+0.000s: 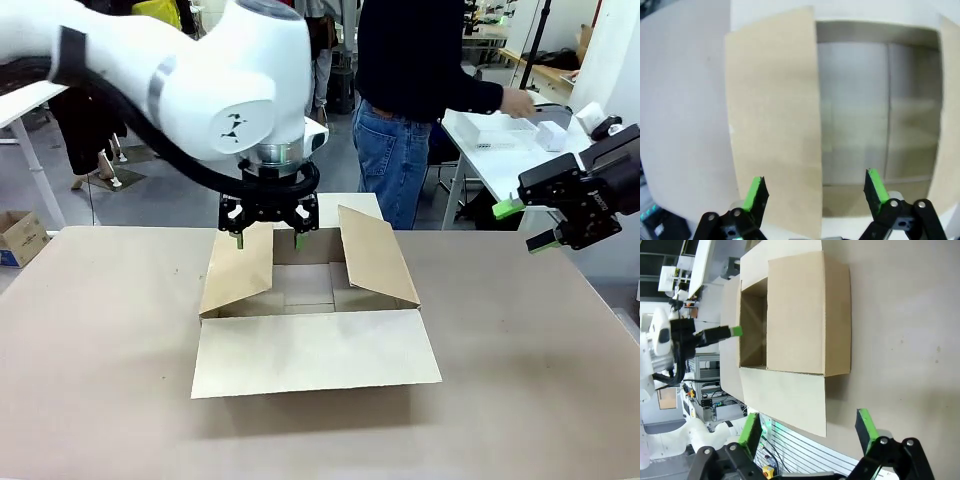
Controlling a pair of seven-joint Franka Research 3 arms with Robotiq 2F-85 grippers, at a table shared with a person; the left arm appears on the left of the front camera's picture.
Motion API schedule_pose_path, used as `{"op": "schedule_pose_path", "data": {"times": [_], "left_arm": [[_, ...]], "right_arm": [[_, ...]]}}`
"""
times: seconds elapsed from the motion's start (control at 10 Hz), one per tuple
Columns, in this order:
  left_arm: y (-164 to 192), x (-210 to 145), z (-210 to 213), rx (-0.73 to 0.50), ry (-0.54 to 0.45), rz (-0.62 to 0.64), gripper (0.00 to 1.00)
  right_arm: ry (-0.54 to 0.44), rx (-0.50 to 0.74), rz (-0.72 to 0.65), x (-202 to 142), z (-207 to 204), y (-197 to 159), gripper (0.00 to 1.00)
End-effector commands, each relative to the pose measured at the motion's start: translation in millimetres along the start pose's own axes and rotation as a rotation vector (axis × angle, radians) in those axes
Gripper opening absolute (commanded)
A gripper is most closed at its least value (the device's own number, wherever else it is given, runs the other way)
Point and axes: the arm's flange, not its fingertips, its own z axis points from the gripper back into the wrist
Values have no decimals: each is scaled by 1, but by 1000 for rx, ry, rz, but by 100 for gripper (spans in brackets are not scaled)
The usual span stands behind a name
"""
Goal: Pack the gift set into the box.
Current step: Place both hands on the side flaps of the Package Box and spread them outward.
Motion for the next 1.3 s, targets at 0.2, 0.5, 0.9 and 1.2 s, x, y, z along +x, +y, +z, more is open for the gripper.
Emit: {"op": "schedule_pose_path", "data": {"times": [0.2, 0.5, 0.9, 1.2], "left_arm": [[-24, 28, -22, 169, -34, 104, 100], [-23, 29, -34, 228, -20, 124, 100], [-7, 29, -36, 355, -24, 106, 100], [19, 17, -18, 312, -82, 142, 100]], "right_arm": [[5, -10, -15, -2, 0, 1, 100], [5, -10, -15, -2, 0, 1, 100], [5, -10, -15, -2, 0, 1, 100], [5, -10, -15, -2, 0, 1, 100]]}}
